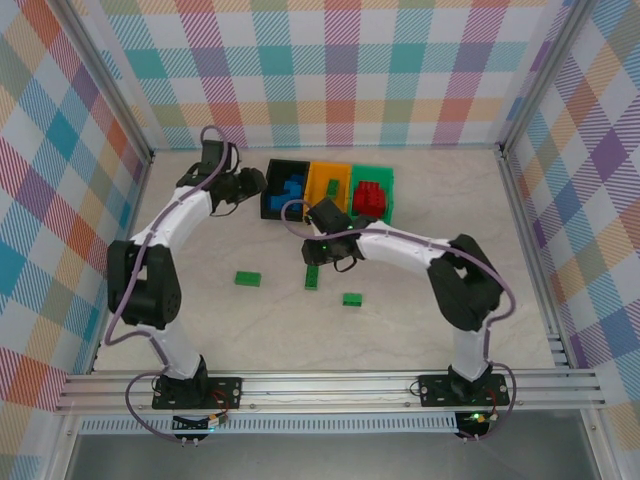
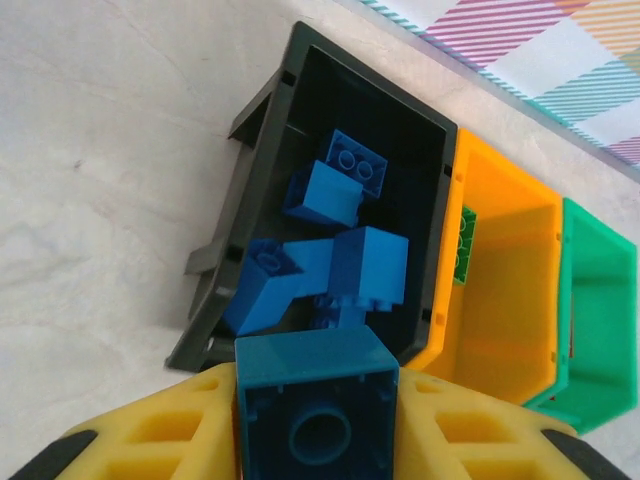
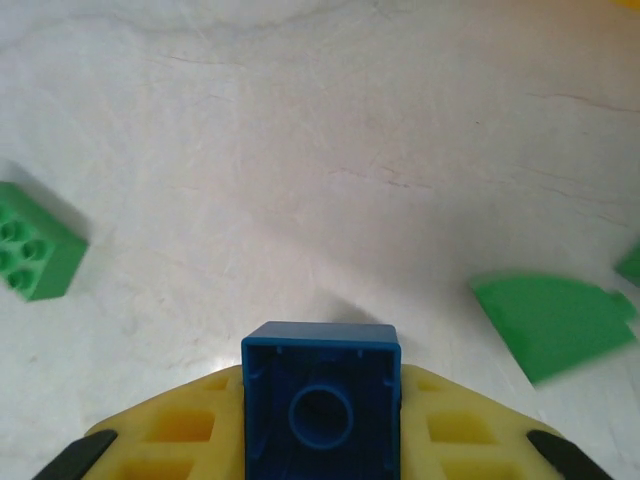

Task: Sort the legos into containers by color
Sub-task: Place the lego in the container.

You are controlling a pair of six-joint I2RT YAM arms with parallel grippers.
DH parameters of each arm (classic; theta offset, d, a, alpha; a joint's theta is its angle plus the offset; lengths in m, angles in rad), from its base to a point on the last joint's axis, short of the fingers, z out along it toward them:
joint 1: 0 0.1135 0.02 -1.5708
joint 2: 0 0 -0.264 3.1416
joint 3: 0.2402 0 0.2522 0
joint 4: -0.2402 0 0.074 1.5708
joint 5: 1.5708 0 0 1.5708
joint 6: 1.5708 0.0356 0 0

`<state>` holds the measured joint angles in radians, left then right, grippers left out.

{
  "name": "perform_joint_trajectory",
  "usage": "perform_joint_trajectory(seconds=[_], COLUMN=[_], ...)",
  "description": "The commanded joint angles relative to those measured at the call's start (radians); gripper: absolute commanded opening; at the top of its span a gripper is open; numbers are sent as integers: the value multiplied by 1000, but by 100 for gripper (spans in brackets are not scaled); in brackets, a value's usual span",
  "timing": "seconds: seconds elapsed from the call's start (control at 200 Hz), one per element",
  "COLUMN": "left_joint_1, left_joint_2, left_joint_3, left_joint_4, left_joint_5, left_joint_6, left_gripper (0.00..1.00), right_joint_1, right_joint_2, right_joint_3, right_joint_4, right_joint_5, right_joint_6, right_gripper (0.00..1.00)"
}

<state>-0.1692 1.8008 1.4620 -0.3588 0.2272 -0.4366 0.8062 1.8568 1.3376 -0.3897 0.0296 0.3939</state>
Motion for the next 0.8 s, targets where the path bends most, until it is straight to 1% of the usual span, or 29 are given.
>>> perform_joint_trajectory(seconds=[0.0, 0.08, 0.135, 0.16, 0.21, 0.28, 0.405, 0.505, 0.595, 0.68, 0.695, 0.795], left_joint_1=[-24, -37, -45, -50, -61, -74, -79, -79, -78, -70, -67, -47], left_joint_2=[95, 182, 233, 252, 260, 232, 124, -7, -134, -233, -247, -333], left_joint_3=[91, 164, 224, 243, 256, 223, 92, -49, -189, -271, -283, -357], left_joint_4=[34, 34, 4, -3, -12, -4, 40, 71, 112, 89, 56, 9], left_joint_5=[7, 6, 18, 23, 19, -8, -47, -99, -161, -217, -222, -222], left_joint_6=[-19, -22, -23, -19, -12, -2, 4, 8, 14, 20, 19, 18], left_gripper=[38, 44, 52, 58, 67, 74, 74, 74, 75, 75, 75, 75], right_joint_1=[7, 7, 6, 8, 6, 7, 6, -3, -27, -45, -49, -72], right_joint_2=[-89, -116, -120, -117, -112, -95, -43, 21, 99, 177, 190, 312], right_joint_3=[-66, -87, -86, -83, -70, -41, 64, 171, 307, 431, 456, 627], right_joint_4=[48, 48, 44, 43, 42, 42, 9, -10, -41, -70, -73, -112], right_joint_5=[27, 37, 47, 49, 54, 55, 51, 54, 28, 18, 18, 15], right_joint_6=[34, 32, 26, 24, 18, 10, 8, -1, -3, -3, -3, -13], right_gripper=[28, 28, 28, 29, 29, 29, 30, 30, 30, 31, 31, 32])
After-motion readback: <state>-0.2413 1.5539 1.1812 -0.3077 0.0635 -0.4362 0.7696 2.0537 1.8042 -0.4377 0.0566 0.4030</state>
